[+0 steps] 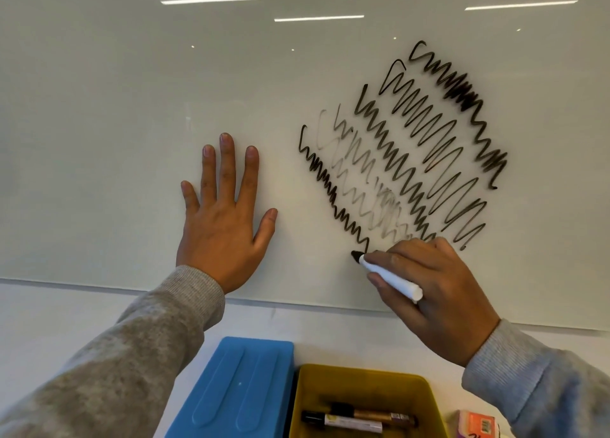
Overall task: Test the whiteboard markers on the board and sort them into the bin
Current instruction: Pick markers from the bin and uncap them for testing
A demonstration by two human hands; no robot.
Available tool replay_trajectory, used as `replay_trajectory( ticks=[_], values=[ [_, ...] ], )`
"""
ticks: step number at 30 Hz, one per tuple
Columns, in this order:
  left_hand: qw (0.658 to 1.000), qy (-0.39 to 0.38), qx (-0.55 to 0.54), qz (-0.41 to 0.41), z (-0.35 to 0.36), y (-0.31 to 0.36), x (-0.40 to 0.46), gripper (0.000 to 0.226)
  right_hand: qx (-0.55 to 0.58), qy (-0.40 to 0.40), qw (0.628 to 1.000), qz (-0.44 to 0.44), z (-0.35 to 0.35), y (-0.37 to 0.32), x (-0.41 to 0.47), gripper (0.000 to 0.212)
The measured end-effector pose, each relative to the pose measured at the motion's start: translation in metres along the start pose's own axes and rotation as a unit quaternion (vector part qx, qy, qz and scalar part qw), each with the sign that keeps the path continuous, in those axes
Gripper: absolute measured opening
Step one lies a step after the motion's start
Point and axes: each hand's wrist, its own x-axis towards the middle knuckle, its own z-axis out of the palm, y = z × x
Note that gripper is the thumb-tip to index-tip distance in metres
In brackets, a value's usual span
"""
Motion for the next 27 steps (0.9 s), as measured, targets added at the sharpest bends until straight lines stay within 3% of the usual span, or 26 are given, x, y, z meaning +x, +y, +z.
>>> replay_trajectory(
  ticks=[3,7,10,14,17,21,27],
  values=[
    [1.0,0.0,-0.003,0.0,0.0,0.0,0.0,0.082,-0.02,-0.028,0.999,-0.026,0.001,-0.002,-0.003,0.036],
    [1.0,-0.001,-0.003,-0.002,0.0,0.0,-0.001,0.082,-0.01,-0.011,1.0,0.002,-0.003,0.0,-0.003,0.037],
    [1.0,-0.002,-0.002,-0.002,-0.001,0.001,-0.002,0.082,-0.018,-0.054,0.998,-0.011,-0.002,-0.004,-0.006,0.037],
    [1.0,-0.011,-0.003,-0.003,-0.004,0.001,-0.003,0.081,0.062,-0.062,0.994,0.067,-0.007,-0.009,-0.007,0.029],
    [1.0,-0.024,-0.006,0.005,-0.009,0.001,-0.004,0.081,0.193,-0.035,0.967,0.16,-0.013,-0.014,-0.011,0.018],
    [0.999,-0.042,-0.015,0.01,-0.015,-0.001,-0.007,0.084,0.26,-0.015,0.929,0.263,-0.022,-0.023,-0.021,0.006],
    [0.994,-0.093,-0.054,0.007,-0.021,0.01,-0.029,0.084,0.371,0.026,0.849,0.375,-0.031,-0.034,-0.045,0.008]
  ],
)
